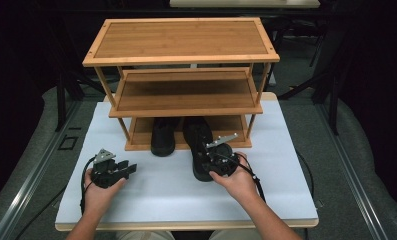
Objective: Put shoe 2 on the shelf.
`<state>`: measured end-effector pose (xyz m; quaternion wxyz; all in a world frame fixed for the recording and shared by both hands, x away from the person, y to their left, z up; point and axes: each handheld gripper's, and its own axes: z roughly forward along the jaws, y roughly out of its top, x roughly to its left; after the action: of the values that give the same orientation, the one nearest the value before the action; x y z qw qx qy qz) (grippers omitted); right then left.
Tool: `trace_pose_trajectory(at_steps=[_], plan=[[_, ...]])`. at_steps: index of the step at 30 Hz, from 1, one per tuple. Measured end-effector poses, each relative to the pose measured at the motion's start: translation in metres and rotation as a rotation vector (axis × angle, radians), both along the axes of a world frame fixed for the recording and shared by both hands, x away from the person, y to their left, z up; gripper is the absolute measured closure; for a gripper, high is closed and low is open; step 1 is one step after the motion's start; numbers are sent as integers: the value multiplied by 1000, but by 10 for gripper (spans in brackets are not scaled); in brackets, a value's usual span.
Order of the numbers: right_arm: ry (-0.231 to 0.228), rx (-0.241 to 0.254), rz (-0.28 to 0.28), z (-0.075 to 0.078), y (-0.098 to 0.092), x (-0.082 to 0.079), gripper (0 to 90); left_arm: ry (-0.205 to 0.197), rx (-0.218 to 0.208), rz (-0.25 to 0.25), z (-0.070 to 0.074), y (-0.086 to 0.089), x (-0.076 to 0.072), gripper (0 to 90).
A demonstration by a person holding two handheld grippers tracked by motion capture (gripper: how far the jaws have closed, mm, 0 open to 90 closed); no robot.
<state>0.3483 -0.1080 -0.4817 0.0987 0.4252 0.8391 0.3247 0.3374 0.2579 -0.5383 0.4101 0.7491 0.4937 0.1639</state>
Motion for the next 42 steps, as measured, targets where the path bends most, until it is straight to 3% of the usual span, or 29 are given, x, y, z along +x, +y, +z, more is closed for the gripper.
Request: trace_pose_trajectory(at_steps=[3, 4, 7, 10, 11, 12, 15, 16, 21, 24, 26, 29, 33, 37, 42], plan=[[-27, -5, -22, 5, 4, 9, 765, -3, 0, 0, 1, -2, 2, 574], [-39, -32, -38, 6, 5, 12, 767, 0, 2, -6, 1, -3, 3, 573], [-30, 15, -33, 7, 8, 26, 771, -2, -3, -5, 2, -6, 5, 573], [-60, -25, -62, 5, 20, 35, 772, -1, -2, -14, 3, -9, 8, 573], [-42, 26, -31, 5, 21, 39, 771, 0, 0, -19, 3, -11, 9, 574], [-55, -11, -76, 6, 25, 40, 771, 1, 6, -18, 3, -12, 10, 573], [-68, -13, -78, 5, 32, 48, 771, -2, 4, -23, 2, -17, 13, 574], [-55, 22, -57, 4, 32, 52, 770, 1, 8, -29, 3, -17, 14, 574], [-76, 23, -106, 2, 38, 64, 768, 5, 18, -27, 2, -22, 19, 575], [-63, 70, -99, -1, 39, 71, 765, -6, 18, -29, 4, -26, 22, 578], [-70, 70, -121, -2, 42, 73, 763, -8, 15, -31, 5, -29, 25, 579], [-63, 99, -112, -3, 44, 76, 757, -8, -4, -35, 5, -33, 30, 578], [-79, 97, -115, -4, 48, 76, 736, -1, -11, -40, 1, -41, 33, 578], [-109, 73, -110, -3, 48, 68, 654, -5, -17, -44, -1, -47, 35, 584], [-82, 110, -84, -3, 38, 58, 622, 2, -23, -40, -5, -53, 40, 588]])
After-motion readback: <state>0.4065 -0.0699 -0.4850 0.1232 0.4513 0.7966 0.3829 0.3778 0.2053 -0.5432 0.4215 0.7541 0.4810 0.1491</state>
